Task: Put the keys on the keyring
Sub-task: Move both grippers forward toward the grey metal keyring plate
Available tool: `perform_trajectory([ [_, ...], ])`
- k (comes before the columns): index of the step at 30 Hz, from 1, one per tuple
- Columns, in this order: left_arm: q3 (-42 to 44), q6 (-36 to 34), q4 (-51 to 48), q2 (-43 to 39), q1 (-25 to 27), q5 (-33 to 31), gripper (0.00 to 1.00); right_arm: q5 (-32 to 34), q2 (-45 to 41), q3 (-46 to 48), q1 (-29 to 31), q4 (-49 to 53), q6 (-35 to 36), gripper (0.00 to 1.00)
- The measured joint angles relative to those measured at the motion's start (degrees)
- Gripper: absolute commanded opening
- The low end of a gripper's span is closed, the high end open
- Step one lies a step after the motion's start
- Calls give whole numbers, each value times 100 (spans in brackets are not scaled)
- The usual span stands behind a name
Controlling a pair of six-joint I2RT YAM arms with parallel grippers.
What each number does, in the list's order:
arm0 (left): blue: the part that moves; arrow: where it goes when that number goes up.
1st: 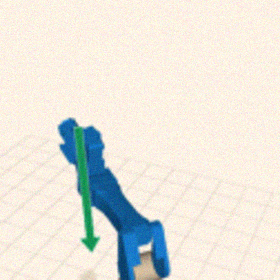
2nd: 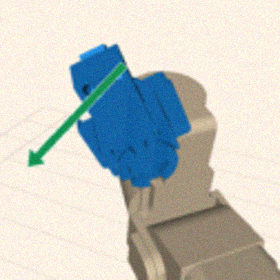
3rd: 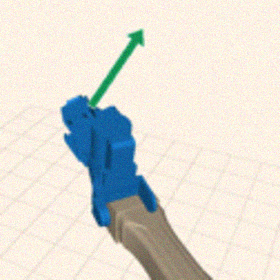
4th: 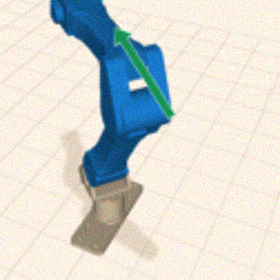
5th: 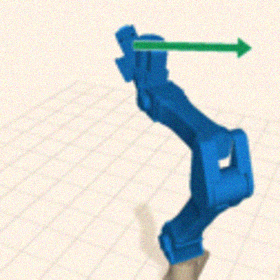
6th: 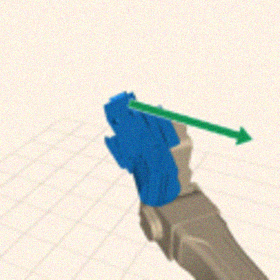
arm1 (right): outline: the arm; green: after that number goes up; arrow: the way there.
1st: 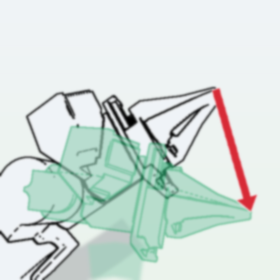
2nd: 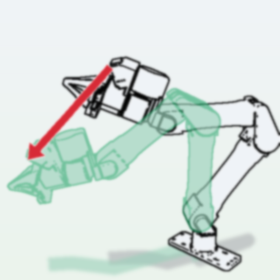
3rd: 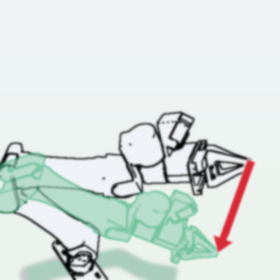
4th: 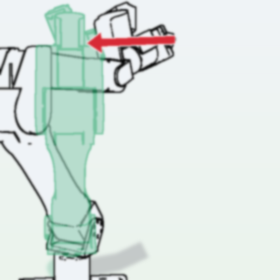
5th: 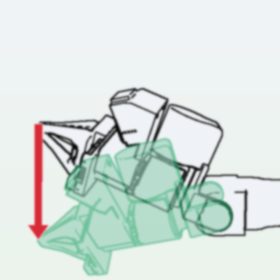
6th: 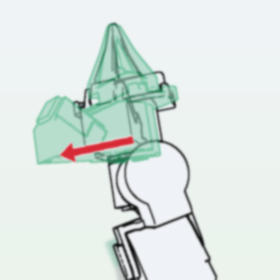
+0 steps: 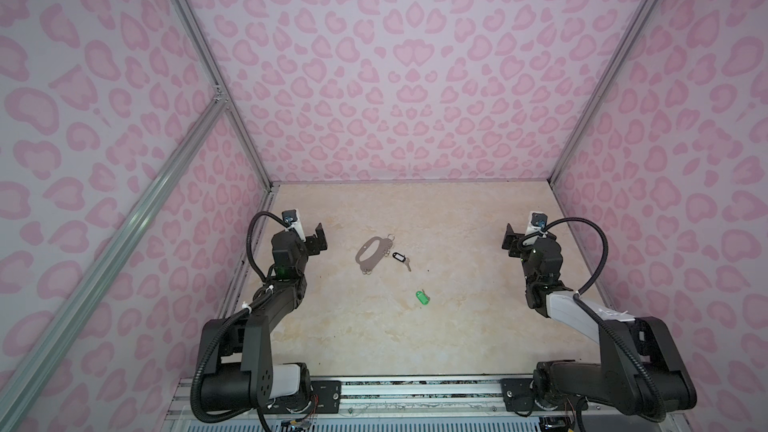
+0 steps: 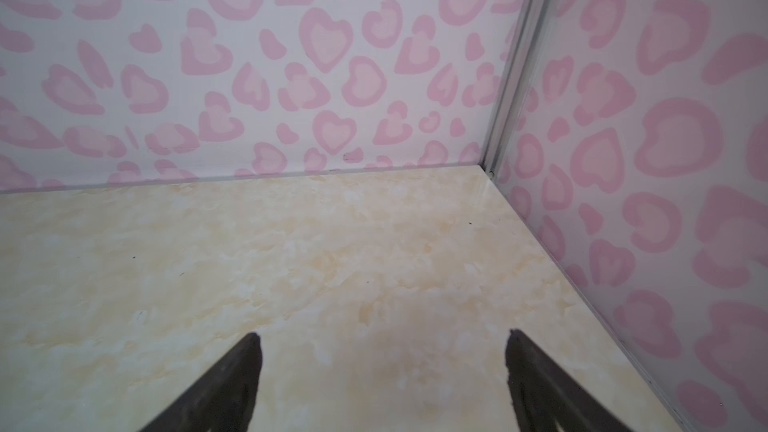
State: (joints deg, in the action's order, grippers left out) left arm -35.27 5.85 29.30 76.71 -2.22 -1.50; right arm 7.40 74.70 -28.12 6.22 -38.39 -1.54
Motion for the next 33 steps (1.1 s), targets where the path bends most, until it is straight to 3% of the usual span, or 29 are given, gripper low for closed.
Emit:
perform_trajectory([
  [6,-1370,511,-2651,-98,398,387,100,-149,87,-1185,1060,1978,-269,79],
  [14,-1746,1095,-4874,-70,1410,992,98,-538,1123,-2953,2612,4037,-625,73],
  [24,-2555,1434,-5864,990,1628,1364,94,-743,2361,-4033,3407,5466,-876,66],
  [33,-3628,1392,-6181,1958,1810,1436,90,-1091,2804,-4509,3368,5932,-785,65],
])
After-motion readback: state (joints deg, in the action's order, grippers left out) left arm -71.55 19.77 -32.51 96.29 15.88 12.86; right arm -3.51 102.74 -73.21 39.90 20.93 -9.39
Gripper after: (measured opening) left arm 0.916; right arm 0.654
